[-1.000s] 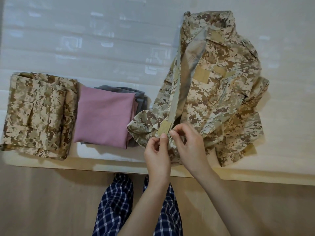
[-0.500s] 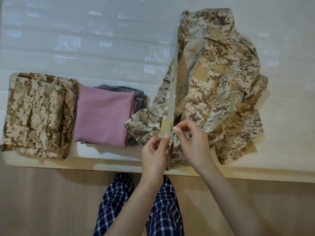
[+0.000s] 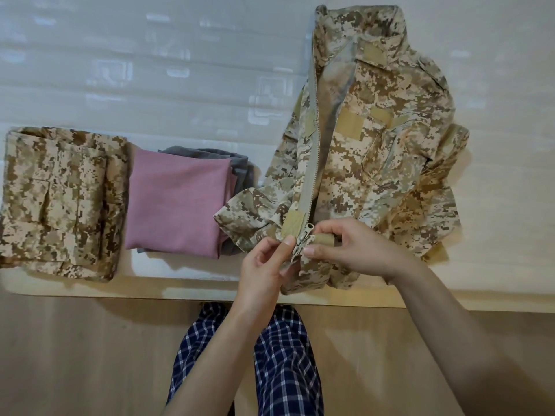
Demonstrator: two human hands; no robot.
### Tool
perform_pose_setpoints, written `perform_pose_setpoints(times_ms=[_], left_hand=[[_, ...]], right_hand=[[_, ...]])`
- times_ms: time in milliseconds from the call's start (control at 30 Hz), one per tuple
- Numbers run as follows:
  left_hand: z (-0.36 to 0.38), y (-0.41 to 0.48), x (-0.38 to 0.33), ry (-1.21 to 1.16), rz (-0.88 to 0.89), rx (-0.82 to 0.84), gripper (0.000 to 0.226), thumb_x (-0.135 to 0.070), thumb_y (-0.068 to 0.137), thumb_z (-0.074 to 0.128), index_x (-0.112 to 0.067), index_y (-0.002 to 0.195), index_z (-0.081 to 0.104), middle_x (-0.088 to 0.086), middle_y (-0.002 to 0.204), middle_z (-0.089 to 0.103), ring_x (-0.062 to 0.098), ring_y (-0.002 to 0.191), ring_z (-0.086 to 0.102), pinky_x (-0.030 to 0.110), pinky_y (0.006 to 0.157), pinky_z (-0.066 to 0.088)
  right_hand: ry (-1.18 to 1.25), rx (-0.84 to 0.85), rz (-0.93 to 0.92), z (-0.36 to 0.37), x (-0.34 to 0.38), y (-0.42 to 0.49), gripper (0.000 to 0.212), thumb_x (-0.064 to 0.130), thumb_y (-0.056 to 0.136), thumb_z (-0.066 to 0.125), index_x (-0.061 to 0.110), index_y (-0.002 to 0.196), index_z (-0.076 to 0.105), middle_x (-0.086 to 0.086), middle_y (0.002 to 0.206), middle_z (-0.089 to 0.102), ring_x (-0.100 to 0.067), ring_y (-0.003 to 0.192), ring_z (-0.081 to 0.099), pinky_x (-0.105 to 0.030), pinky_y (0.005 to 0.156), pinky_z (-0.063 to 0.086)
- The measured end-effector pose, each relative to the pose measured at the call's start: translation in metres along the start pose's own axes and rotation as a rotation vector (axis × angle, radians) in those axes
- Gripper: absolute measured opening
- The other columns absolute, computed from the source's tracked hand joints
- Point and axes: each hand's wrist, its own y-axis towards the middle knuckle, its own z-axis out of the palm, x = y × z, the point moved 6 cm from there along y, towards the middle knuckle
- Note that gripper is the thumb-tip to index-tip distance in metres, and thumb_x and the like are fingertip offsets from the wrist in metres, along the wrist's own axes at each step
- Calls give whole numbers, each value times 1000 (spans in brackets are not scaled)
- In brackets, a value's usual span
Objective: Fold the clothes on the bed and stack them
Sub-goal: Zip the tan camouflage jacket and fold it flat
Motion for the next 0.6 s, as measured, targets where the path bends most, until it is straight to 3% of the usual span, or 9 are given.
perform_pose_setpoints(times_ms=[267,400,600], left_hand=[[6,6,1,52,-52,48,15,-31,77,69,-16,74,69,14,95,68,25,93,64,42,89,52],[6,3,3,55,-60,21,19,-30,77,67,-11,78,66,11,88,69,20,85,66,34,81,56],[12,5,1,47,-71,-4,22,-32,76,68,-11,77,63,11,84,70,20,79,67,34,74,56]], right_hand=[[64,92,-34,-4,6,-2,19,29,86,65,18,72,61,16,48,46,2,41,38,-8,42,29],[14,88,-28,-4,3,-1,25,30,86,66,7,78,63,13,51,41,0,40,34,-10,41,25],[74,75,8,-4,0,-1,25,30,86,66,17,67,55,11,52,38,-5,44,33,-17,44,27]])
